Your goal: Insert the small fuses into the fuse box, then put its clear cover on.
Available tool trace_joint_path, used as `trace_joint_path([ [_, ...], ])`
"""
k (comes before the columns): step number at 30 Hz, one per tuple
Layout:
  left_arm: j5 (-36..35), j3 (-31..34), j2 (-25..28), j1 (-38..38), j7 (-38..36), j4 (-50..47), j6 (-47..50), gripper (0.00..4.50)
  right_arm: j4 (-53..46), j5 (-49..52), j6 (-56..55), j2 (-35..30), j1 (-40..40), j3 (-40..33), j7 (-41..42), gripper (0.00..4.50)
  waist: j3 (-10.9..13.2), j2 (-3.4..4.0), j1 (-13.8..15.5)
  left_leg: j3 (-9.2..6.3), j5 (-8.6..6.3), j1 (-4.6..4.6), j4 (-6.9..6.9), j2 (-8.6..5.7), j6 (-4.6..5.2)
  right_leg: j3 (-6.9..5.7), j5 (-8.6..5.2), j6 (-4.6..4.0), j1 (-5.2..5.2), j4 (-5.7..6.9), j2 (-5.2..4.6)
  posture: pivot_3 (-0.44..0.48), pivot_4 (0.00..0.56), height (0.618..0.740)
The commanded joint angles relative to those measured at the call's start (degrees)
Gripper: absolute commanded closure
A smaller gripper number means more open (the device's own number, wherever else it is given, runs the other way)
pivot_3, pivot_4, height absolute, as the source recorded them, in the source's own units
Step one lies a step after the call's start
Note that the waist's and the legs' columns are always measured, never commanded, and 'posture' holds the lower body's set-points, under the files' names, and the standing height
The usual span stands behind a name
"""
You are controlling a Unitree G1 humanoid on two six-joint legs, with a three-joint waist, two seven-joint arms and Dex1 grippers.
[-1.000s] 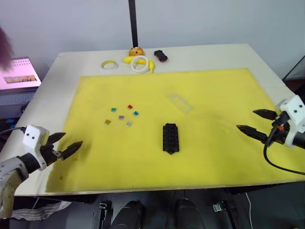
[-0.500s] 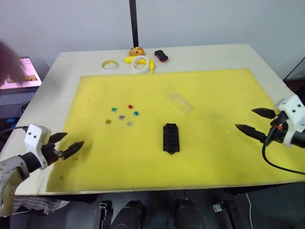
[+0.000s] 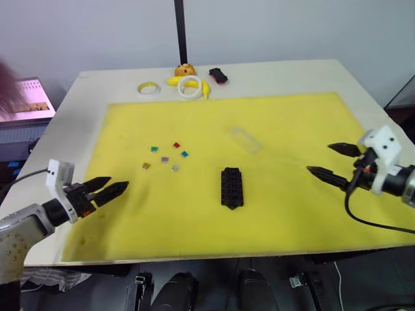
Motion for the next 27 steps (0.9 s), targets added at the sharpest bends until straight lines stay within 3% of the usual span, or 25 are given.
trace_joint_path([
  [1,-8.3,3.6,-0.5,-3.9,7.2,3.3,10.7,0.01,-5.7,6.4,4.7,2.6,-5.4,1.9,-2.5,0.00,0.0,0.00,0.0,0.00,0.00,0.01,0.00,0.00,0.00,0.00,0.00,0.00,0.00,0.01,0.00,0.000,0.150,0.740],
  [9,-22.5,8.6,-3.3,-15.3,20.6,18.4,24.4,0.01,-10.0,11.8,8.5,8.7,-15.6,12.2,-3.8,0.00,0.0,-0.04,0.2,-0.04,0.00,-0.02,0.06,-0.03,-0.01,0.00,0.00,0.00,-0.02,0.03,0.02,0.000,0.150,0.740],
  [16,-25.1,10.4,-5.4,-21.2,28.4,29.0,25.8,0.01,-8.3,7.4,5.4,12.2,-21.0,20.6,-3.5,0.00,0.0,-0.06,0.0,-0.04,0.01,-0.02,0.05,-0.05,-0.02,0.00,0.00,0.00,-0.11,0.10,0.01,0.000,0.150,0.740],
  [27,-30.7,11.3,-9.4,-23.1,34.8,31.4,22.3,0.01,-5.0,-0.2,0.7,16.0,-23.7,28.2,-2.7,0.00,0.0,-0.08,-0.2,-0.04,0.01,-0.03,0.08,-0.07,-0.02,0.02,0.01,0.00,-0.11,0.11,-0.01,0.000,0.150,0.740],
])
